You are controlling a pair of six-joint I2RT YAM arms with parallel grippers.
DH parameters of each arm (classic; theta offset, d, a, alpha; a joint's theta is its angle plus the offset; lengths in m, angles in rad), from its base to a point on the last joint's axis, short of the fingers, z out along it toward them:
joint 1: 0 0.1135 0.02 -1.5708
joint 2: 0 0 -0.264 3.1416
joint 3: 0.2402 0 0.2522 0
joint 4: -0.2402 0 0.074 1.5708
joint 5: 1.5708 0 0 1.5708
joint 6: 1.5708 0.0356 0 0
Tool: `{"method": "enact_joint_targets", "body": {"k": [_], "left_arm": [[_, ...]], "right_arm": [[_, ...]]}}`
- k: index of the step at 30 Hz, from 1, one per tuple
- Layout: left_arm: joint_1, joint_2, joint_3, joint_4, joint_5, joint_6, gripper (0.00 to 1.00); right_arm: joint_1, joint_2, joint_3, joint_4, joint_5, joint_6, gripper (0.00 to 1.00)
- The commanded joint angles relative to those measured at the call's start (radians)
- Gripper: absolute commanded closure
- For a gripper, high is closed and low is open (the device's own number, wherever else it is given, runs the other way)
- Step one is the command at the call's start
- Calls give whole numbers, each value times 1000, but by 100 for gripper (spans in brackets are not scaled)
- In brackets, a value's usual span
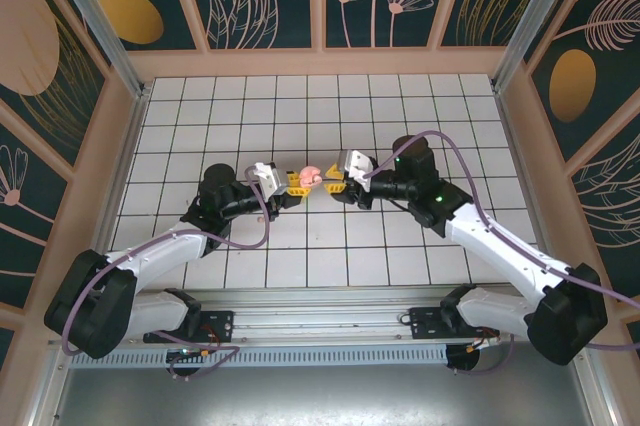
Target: Insert wireless bluetooth earbuds into charging case
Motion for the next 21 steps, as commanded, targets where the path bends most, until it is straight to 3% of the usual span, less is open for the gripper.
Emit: {"method": "enact_joint_targets", "body": {"k": [1,12,21], "left_arm": [[-6,-15,22,29,15,7,84],[-5,-15,25,26,16,6,84],[-6,-15,26,25,16,9,84]], "right_arm": [[-3,14,13,16,-18,9,75],[8,81,49,16,-28,-14,82],[8,53,50,20,-25,-31,78]]}}
